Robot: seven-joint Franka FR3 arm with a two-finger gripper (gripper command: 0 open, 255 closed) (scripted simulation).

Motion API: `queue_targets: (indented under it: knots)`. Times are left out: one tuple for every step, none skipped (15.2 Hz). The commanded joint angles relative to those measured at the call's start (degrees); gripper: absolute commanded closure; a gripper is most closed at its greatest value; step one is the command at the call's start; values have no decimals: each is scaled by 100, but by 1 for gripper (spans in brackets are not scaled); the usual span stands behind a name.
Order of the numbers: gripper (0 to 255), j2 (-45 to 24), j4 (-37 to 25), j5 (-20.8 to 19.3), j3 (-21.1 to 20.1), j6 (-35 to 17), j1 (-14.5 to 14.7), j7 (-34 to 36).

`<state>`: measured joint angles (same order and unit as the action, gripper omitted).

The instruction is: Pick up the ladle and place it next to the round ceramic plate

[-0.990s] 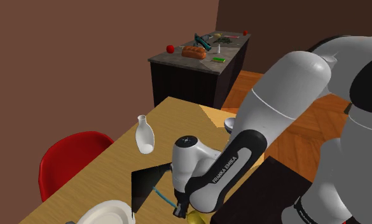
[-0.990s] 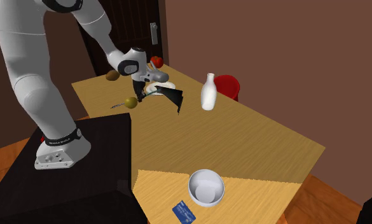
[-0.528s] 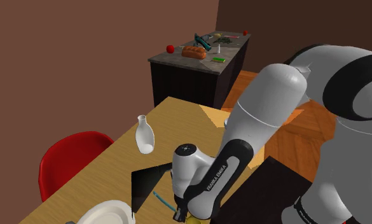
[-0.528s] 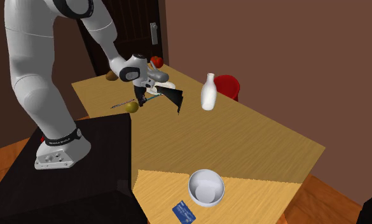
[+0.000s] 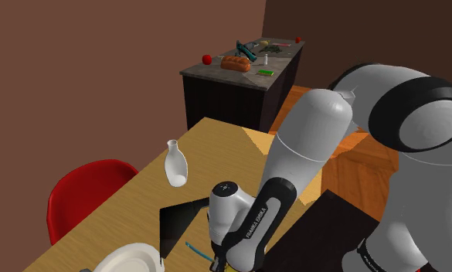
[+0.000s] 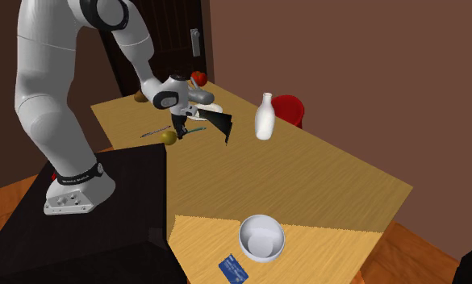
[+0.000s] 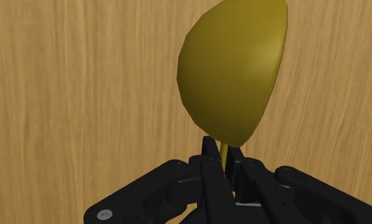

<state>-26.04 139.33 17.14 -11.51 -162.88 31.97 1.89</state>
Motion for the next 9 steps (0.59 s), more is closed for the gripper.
queue_targets:
  knots:
    - [255, -19, 8, -1, -1, 1, -3, -8]
    - [255, -19, 8, -1, -1, 1, -3, -8]
    - [255, -19, 8, -1, -1, 1, -3, -8]
    - [255, -19, 8, -1, -1, 1, -3, -8]
    - [0, -16, 10, 0, -2, 1, -1, -5]
    - [0, -11, 13, 0, -2, 4, 0, -3]
    - [0, -10, 14, 0, -2, 4, 0, -3]
    - [0, -10, 14, 0, -3, 4, 0, -3]
    - [0, -9, 15, 0, -3, 4, -1, -4]
